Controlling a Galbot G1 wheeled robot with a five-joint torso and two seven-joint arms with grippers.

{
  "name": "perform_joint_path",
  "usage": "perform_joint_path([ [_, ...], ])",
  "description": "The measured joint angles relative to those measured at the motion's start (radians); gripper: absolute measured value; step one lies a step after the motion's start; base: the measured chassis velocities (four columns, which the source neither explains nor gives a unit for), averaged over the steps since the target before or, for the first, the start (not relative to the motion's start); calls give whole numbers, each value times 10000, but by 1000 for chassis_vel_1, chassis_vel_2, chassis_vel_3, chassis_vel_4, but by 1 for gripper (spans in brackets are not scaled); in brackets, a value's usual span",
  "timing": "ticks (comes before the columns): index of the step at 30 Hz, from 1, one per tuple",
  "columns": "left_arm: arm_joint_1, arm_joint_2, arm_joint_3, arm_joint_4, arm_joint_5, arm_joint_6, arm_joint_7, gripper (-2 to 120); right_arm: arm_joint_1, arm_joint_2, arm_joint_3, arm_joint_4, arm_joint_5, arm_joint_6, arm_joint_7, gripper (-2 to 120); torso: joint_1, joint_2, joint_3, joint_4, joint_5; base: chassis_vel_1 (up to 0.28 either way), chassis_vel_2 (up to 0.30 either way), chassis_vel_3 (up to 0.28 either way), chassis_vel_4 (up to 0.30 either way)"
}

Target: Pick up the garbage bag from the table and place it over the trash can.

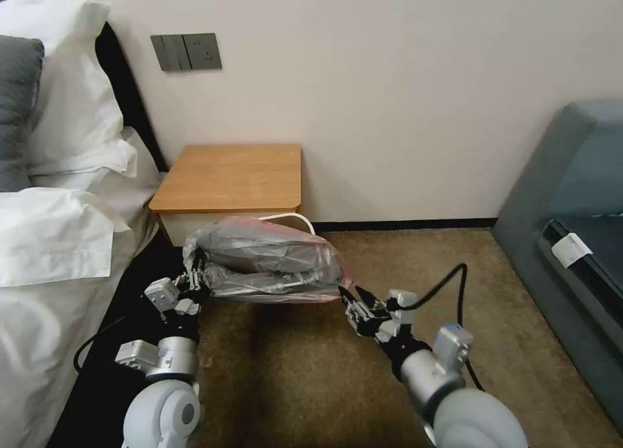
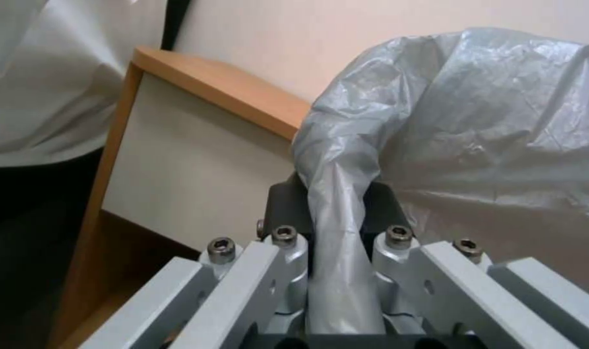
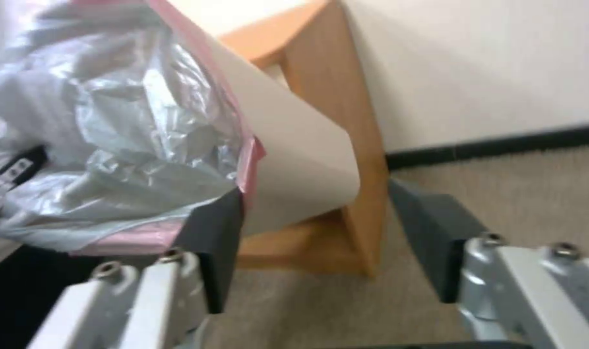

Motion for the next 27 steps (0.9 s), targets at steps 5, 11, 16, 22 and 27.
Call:
perform_joint_path([
  [5,-22,12,-44,30,-55,28,-5,8,-249,-27,506,-84,-337,867,-901,80,0,0,0,-1,1,0,0,0,0],
  [11,91,36,-100,-1,-53,36,76,8,684,-302,1187,202,1433,1104,-2292,99,0,0,0,3,1,0,0,0,0],
  [16,224,60,-137,-68,-35,40,239,8,1624,-540,987,-509,2652,616,-3435,100,0,0,0,3,1,0,0,0,0],
  [22,318,117,-257,-151,-34,86,397,8,2488,-382,640,-1546,3047,464,-4378,100,0,0,1,2,1,0,0,0,0],
  [27,381,148,-407,-202,-104,167,521,8,3043,-39,512,-2178,3140,402,-4791,100,0,-1,1,2,0,0,0,0,0],
])
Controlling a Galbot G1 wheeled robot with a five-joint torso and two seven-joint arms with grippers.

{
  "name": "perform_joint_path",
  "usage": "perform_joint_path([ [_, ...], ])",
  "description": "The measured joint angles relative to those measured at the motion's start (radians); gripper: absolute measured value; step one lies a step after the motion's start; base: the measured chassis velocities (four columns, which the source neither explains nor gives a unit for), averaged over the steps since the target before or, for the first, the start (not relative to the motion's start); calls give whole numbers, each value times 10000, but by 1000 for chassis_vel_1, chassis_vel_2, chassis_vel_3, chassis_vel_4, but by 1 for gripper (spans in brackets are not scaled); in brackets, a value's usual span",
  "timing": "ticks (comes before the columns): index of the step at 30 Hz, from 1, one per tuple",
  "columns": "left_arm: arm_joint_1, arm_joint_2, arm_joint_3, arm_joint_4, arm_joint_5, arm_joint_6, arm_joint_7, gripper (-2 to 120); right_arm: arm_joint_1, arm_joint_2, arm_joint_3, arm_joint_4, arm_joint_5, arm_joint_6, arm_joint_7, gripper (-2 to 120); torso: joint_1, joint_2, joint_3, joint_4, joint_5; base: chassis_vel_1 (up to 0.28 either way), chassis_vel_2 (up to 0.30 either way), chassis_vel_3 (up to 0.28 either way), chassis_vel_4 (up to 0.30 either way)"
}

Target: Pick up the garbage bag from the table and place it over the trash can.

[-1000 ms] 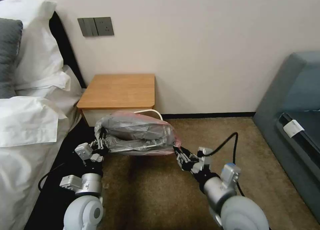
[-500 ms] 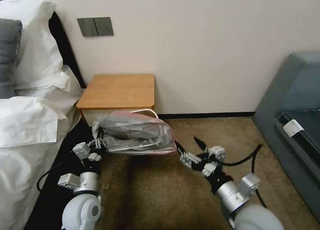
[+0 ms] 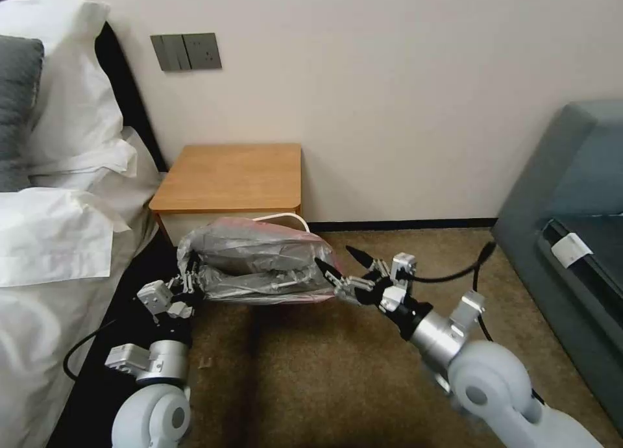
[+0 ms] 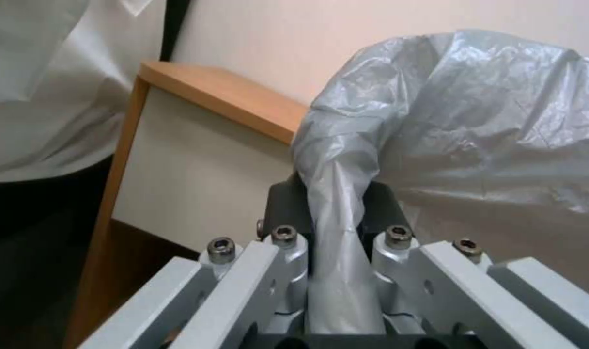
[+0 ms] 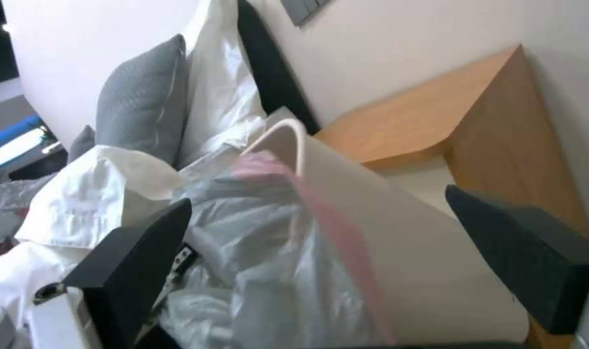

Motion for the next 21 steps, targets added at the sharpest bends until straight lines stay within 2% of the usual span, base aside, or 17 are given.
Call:
perform_joint_path([
  [8,22,96,-24,-126,-189,225,84,8,470,420,29,-993,198,-1,-1228,100,0,1,0,0,-1,0,0,0,0],
  [14,49,102,14,-154,-198,284,121,8,743,634,7,-1266,343,-21,-1497,99,0,0,0,0,-1,0,0,0,0],
  [17,64,101,18,-183,-202,297,127,8,828,705,11,-1402,393,-34,-1570,93,0,0,0,0,-1,0,0,0,0],
  [19,65,102,17,-211,-243,323,129,8,843,728,35,-1519,396,-64,-1750,82,0,1,0,0,0,0,0,0,0],
  [20,65,102,17,-211,-243,323,129,8,843,728,35,-1519,396,-64,-1750,82,0,1,0,0,0,0,0,0,0],
  [21,60,102,13,-216,-267,336,129,8,832,729,40,-1541,398,-69,-1811,77,0,1,0,0,0,0,0,0,0],
])
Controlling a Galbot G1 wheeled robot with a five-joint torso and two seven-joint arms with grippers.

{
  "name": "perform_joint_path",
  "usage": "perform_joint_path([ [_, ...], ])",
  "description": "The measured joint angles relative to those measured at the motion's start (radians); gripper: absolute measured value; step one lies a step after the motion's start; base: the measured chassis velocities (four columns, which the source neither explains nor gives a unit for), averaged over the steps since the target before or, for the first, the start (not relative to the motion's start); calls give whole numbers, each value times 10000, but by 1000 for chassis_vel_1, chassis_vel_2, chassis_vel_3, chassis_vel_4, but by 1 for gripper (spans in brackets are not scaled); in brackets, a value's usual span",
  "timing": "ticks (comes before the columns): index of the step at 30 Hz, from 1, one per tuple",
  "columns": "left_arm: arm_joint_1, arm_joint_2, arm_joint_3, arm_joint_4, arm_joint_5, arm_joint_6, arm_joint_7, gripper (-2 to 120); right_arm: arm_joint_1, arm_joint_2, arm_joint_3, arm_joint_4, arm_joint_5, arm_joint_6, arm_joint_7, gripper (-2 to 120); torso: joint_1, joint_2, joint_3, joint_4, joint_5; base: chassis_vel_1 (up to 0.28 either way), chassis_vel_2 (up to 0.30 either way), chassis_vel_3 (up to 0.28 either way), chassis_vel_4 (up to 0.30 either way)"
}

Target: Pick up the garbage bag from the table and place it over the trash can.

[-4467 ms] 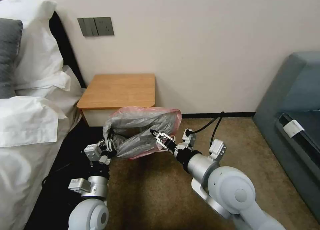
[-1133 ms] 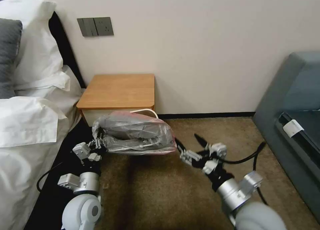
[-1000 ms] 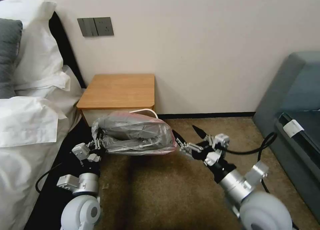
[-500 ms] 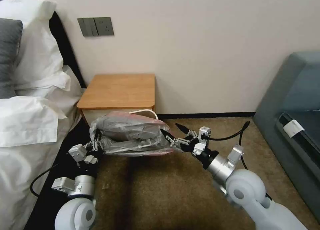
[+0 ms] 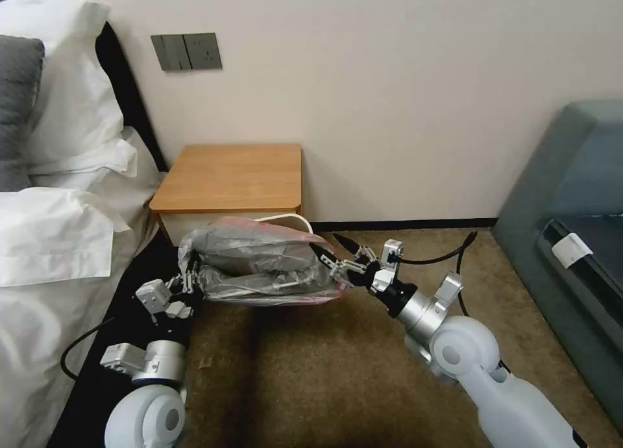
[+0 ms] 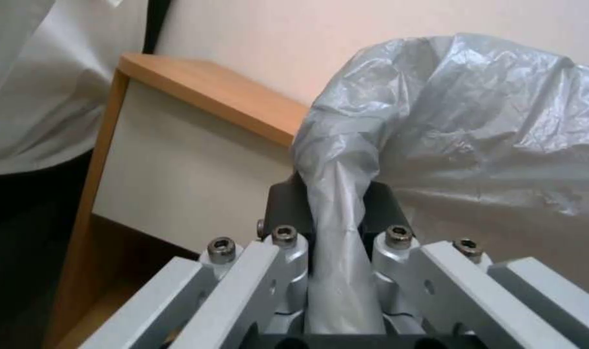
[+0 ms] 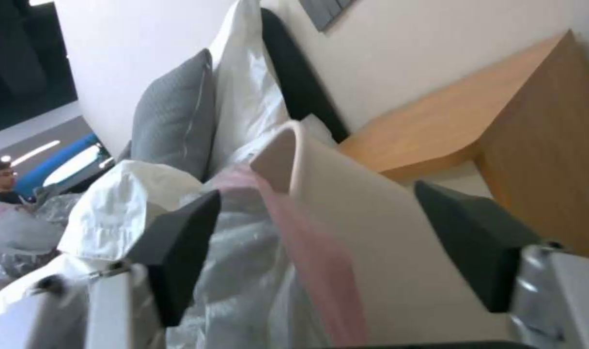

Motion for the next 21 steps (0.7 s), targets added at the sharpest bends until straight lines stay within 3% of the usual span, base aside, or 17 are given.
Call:
perform_joint_path([
  [7,-4,-70,53,-35,-47,31,7,8,-123,25,-13,-3,108,94,18,48,0,0,0,0,0,0,0,0,0],
  [12,12,-77,53,-47,-47,41,15,8,-215,98,-2,131,186,104,141,36,0,0,-1,1,0,0,0,0,0],
  [15,56,-80,29,-64,-50,88,37,8,-364,157,9,302,146,120,175,18,0,0,0,0,0,0,0,0,0],
  [21,142,-102,4,-64,-48,136,126,8,-478,198,23,464,129,125,155,0,0,0,-1,0,0,0,0,0,0],
])
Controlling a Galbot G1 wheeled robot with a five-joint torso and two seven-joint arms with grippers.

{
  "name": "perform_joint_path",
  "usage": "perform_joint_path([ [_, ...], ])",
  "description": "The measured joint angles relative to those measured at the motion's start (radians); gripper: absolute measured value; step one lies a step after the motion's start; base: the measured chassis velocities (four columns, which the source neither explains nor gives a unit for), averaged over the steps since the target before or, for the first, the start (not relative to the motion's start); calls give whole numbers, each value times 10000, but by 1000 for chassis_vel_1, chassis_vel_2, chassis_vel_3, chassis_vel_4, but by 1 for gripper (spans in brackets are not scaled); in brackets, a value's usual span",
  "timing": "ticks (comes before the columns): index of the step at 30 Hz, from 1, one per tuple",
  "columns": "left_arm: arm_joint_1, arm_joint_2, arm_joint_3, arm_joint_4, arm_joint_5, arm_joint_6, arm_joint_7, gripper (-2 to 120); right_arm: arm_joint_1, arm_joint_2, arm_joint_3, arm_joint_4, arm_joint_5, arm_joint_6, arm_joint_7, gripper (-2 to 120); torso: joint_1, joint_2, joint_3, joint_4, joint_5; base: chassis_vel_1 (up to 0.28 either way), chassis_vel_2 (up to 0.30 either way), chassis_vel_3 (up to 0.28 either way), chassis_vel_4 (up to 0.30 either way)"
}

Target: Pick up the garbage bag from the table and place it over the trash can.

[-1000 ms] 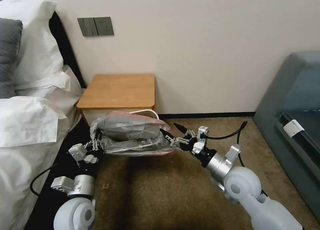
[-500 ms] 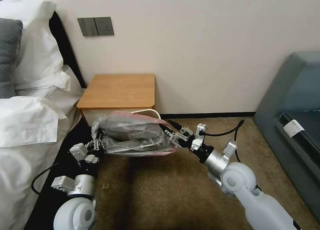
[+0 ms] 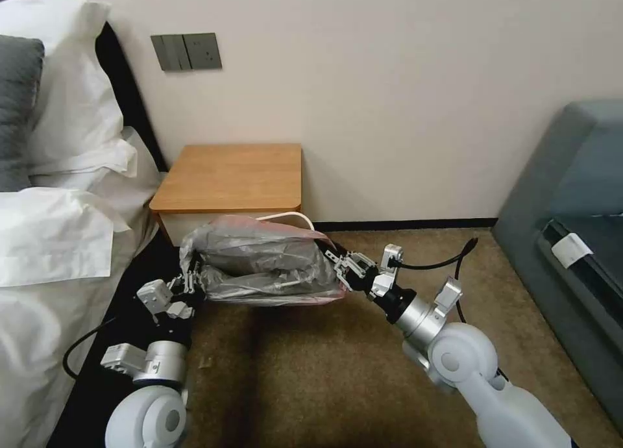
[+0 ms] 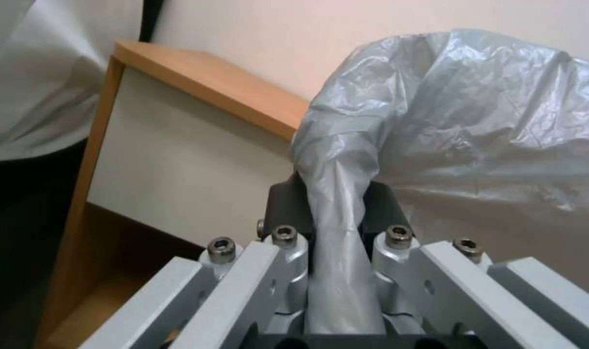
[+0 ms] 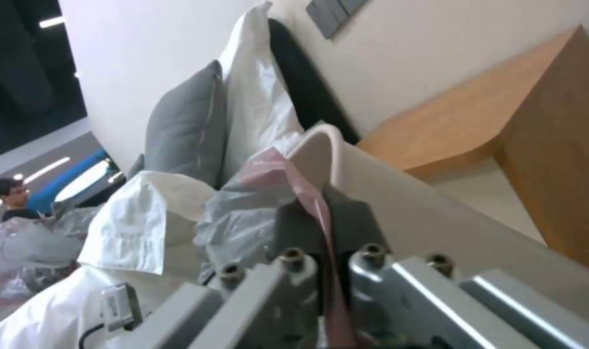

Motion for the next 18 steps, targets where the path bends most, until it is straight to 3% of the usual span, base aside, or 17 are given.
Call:
perform_joint_path([
  [10,187,-23,-41,-3,69,51,299,8,347,99,20,211,224,-25,299,0,0,0,0,0,0,0,0,0,0],
  [18,262,-43,-104,-217,-9,111,731,8,1241,106,-75,-605,539,-229,417,0,0,0,0,0,1,0,0,0,0],
])
